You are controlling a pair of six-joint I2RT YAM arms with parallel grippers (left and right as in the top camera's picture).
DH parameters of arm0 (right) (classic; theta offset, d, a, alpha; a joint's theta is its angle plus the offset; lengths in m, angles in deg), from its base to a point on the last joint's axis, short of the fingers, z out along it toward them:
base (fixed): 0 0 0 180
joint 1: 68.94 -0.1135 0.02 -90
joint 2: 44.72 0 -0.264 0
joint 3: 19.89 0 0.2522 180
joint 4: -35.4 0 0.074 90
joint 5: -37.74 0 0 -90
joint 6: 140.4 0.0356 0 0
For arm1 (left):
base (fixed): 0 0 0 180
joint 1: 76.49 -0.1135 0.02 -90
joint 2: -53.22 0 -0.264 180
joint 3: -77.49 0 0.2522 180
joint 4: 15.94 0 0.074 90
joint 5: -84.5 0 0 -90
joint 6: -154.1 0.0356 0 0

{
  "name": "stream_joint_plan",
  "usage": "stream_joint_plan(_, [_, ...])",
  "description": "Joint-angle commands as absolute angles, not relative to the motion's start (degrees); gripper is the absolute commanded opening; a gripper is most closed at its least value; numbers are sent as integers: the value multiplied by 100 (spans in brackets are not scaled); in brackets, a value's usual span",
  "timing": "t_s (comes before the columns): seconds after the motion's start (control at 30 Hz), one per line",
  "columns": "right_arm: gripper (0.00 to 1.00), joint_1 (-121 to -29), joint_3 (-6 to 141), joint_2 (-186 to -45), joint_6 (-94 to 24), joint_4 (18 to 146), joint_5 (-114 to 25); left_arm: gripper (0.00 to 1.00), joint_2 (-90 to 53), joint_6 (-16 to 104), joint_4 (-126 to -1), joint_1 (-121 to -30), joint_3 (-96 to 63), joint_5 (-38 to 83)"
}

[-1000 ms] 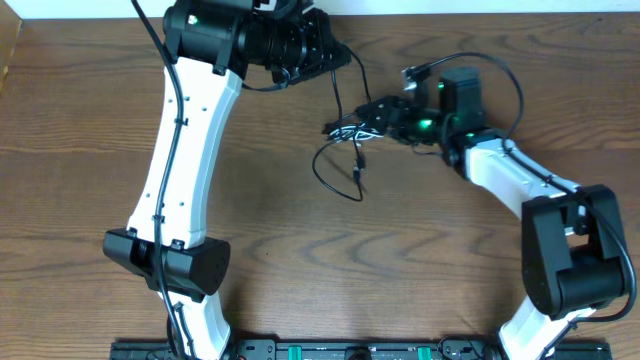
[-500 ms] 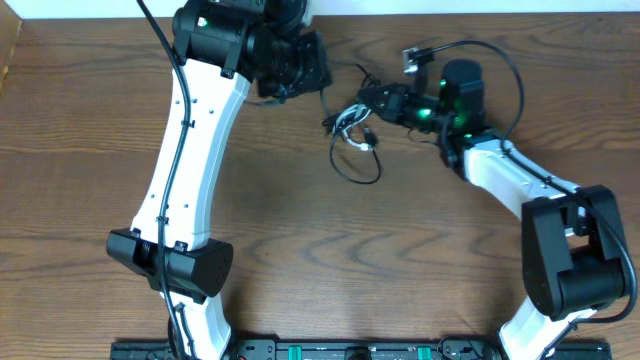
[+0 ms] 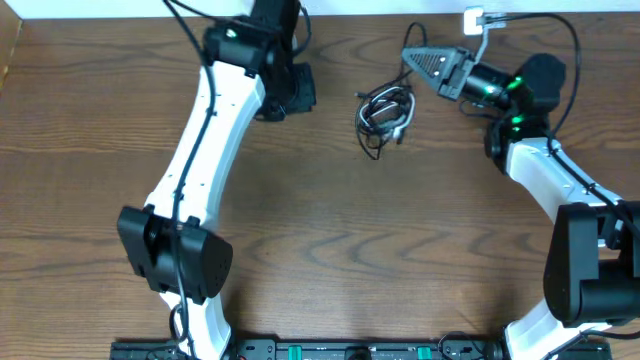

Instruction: Untangle cables

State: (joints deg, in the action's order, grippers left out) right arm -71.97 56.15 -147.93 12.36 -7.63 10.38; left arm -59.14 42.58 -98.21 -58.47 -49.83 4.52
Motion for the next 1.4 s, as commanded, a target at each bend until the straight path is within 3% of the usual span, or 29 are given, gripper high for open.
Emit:
stream_joint_plan(0.0, [1,-7070,5672,-14697,1829,-1131,1219,54,-5872,4223,-9336,-5851,-4378,891])
stream_joint_plan(0.23, [1,-6926,5672,-14697,2342,-2838,-193,59,-5879,4219,-8073,-5838,-3333,1490])
stream_joint_plan(0.5, [1,-6856,5672,-14697,3120,-3965,-1963,60,-5881,4226,-7644,-5840,-2688,1479])
stream_joint_plan(0.6, [1,-6823,5672,-14697,3206,-3716,-2543,60,-5883,4217,-7489,-5840,-2621,1481])
stream_joint_plan(0.7, [1,-6832,5672,-14697,4384,-3537,-2525,63,-5890,4184,-7227,-5840,-2564,1464])
stream_joint_plan(0.83, [1,-6895,5672,-14697,3599,-3509,-2591,64,-5916,3395,-6956,-5838,-2518,1142])
stream_joint_plan(0.93, [1,-6904,5672,-14699,4751,-2792,-2195,67,-5951,2940,-6788,-5840,-2518,1210])
stream_joint_plan(1.03, [1,-6904,5672,-14702,4445,-3008,-2068,72,-5953,2825,-6589,-5840,-2518,2067])
stream_joint_plan(1.13, [1,-6902,5672,-14702,4362,-2656,-2193,77,-5951,3413,-6180,-5840,-2518,3593])
stream_joint_plan(1.17, [1,-6902,5672,-14702,4364,-2532,-2160,77,-5951,4265,-5953,-5840,-2518,4375])
stream_joint_plan(1.37, [1,-6897,5672,-14702,4338,-2035,-2119,77,-5951,6090,-6534,-5840,-2518,4784])
